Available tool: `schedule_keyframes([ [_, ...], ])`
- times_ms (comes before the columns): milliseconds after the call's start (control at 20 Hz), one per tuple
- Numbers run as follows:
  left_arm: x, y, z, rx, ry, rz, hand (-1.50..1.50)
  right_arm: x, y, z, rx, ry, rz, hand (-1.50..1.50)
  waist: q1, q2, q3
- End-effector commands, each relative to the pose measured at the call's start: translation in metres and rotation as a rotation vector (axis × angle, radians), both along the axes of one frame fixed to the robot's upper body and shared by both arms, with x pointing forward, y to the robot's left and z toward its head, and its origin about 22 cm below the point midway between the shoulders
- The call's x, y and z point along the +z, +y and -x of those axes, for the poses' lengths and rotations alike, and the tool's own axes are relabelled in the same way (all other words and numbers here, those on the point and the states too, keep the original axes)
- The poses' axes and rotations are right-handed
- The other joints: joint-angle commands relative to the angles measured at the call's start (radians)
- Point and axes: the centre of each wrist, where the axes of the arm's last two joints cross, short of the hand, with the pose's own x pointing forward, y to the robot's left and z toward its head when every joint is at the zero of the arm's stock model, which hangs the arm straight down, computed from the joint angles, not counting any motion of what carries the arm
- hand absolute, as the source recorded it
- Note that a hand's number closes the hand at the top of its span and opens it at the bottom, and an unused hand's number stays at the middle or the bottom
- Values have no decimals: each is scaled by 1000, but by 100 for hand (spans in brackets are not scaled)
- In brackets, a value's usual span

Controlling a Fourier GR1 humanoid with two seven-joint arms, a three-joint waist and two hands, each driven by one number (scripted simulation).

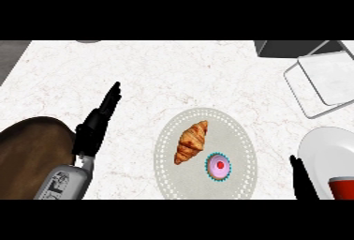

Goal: Pick the cupcake from the placemat and place it in the tiered shelf

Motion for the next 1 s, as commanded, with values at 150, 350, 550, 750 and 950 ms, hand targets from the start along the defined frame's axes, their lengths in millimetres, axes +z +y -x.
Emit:
schedule_keyframes([
  [150, -10, -6, 2, 10, 6, 14, 0, 36, 38, -22, -65, 40, 69, -150, -12, -5, 3],
  [350, 1, -1, -5, 1, -7, 18, 0, 34, 40, -27, -69, 67, 107, -150, -19, -7, 3],
  [550, -15, -13, 14, 8, 15, 12, 0, 23, 47, -43, -85, 53, 83, -150, -12, -7, 4],
  [750, 6, 15, -2, 20, 9, -2, 0, 21, 51, -40, -59, 69, 89, -150, -19, -9, 4],
  [950, -3, -4, -3, 28, -9, 12, 0, 4, 61, -52, -58, 96, 88, -150, -21, -5, 4],
])
